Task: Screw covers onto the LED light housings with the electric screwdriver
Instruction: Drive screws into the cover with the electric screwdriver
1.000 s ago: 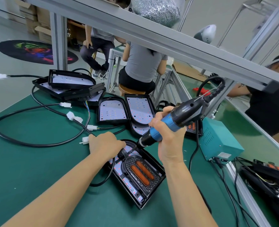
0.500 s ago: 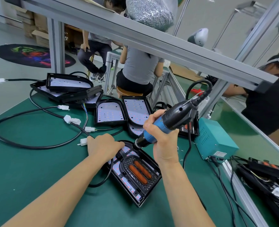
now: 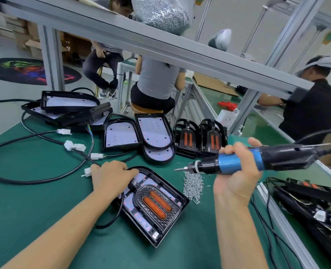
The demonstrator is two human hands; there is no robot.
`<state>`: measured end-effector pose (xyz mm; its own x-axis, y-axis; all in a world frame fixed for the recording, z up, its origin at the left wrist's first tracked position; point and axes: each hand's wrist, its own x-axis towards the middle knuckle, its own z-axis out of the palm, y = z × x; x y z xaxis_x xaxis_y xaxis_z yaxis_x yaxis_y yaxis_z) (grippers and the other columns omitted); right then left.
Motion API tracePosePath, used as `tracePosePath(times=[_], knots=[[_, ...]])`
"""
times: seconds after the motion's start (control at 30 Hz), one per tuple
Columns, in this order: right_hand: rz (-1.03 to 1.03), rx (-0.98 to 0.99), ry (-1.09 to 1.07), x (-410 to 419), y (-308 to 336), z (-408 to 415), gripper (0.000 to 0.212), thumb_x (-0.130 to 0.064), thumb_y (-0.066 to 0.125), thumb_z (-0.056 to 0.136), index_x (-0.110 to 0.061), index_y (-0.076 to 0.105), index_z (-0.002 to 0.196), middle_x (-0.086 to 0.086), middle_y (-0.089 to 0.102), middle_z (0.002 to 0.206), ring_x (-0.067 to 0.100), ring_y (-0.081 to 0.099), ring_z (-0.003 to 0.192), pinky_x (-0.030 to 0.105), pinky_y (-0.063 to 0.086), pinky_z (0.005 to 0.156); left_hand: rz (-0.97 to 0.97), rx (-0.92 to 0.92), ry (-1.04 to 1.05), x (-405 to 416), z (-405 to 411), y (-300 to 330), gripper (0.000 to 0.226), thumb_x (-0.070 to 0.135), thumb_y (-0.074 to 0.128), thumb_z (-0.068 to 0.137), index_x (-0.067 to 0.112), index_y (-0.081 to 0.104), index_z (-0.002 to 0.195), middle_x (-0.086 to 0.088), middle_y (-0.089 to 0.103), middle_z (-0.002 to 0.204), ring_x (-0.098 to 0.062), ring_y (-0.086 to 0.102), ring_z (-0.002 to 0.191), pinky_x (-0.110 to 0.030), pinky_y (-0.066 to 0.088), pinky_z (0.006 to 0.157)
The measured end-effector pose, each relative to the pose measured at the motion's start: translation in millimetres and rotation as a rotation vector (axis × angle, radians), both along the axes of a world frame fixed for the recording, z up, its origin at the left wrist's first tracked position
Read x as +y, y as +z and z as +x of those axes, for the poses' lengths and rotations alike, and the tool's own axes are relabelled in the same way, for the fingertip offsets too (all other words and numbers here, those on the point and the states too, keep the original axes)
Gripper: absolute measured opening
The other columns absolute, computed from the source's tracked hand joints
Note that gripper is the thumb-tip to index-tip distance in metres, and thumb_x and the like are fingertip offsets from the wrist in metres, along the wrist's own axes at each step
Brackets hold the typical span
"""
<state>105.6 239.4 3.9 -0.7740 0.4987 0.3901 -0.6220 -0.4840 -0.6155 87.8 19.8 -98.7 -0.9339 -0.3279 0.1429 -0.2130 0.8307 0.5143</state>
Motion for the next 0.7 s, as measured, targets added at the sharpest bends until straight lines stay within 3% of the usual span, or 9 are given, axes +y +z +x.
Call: tracePosePath(times=[0.2,0.3,0.4,0.47,0.57,0.7], knots=[[-0.068,-0.017,-0.083,42,1,22,0.027,-0.002,0.056,0.072,-0.02,0.052,0.092,-0.005,0.048,0.058,0.012,0.049,0.054,0.026,0.045,0.064,-0.048,-0.024,0.005,1,-1,5,0.045,0.052,0.05,0.082,0.017,0.048,0.055,0.003,0.057,0.051,-0.015,0.053,0.066,-0.035,0.02,0.071],[-0.038,-0.016,-0.138,53,-8,34,0.027,-0.001,0.054,0.073,-0.021,0.052,0.092,-0.004,0.047,0.06,0.013,0.048,0.054,0.027,0.045,0.066,-0.113,0.053,0.001,4,-2,16,0.033,0.055,0.052,0.082,0.028,0.062,0.066,0.009,0.062,0.067,-0.013,0.053,0.082,-0.033,0.017,0.076],[-0.021,-0.009,-0.187,59,-16,43,0.027,-0.001,0.054,0.073,-0.02,0.051,0.091,-0.004,0.048,0.059,0.014,0.048,0.055,0.027,0.044,0.066,-0.124,0.229,-0.129,25,-5,31,0.017,0.046,0.058,0.082,0.034,0.063,0.072,0.012,0.058,0.079,-0.013,0.051,0.089,-0.033,0.015,0.082],[-0.011,-0.012,-0.21,60,-19,46,0.027,0.0,0.054,0.072,-0.02,0.052,0.09,-0.004,0.049,0.059,0.014,0.049,0.055,0.027,0.045,0.065,-0.067,0.25,-0.287,47,-9,42,0.013,0.039,0.06,0.081,0.033,0.063,0.07,0.014,0.06,0.076,-0.009,0.053,0.086,-0.031,0.016,0.078],[-0.013,-0.035,-0.222,61,-23,50,0.027,0.0,0.056,0.072,-0.02,0.054,0.089,-0.001,0.048,0.063,0.015,0.049,0.055,0.026,0.046,0.065,-0.044,0.103,-0.516,79,-19,54,0.011,0.031,0.062,0.081,0.028,0.07,0.073,0.016,0.062,0.07,-0.007,0.059,0.084,-0.03,0.025,0.084],[0.005,-0.033,-0.224,63,-24,53,0.028,0.001,0.056,0.072,-0.02,0.053,0.09,-0.004,0.051,0.059,0.014,0.05,0.055,0.025,0.047,0.064,-0.17,-0.18,-0.681,109,-31,53,0.007,0.021,0.068,0.076,0.022,0.074,0.079,0.009,0.07,0.081,-0.013,0.059,0.088,-0.038,0.03,0.094]])
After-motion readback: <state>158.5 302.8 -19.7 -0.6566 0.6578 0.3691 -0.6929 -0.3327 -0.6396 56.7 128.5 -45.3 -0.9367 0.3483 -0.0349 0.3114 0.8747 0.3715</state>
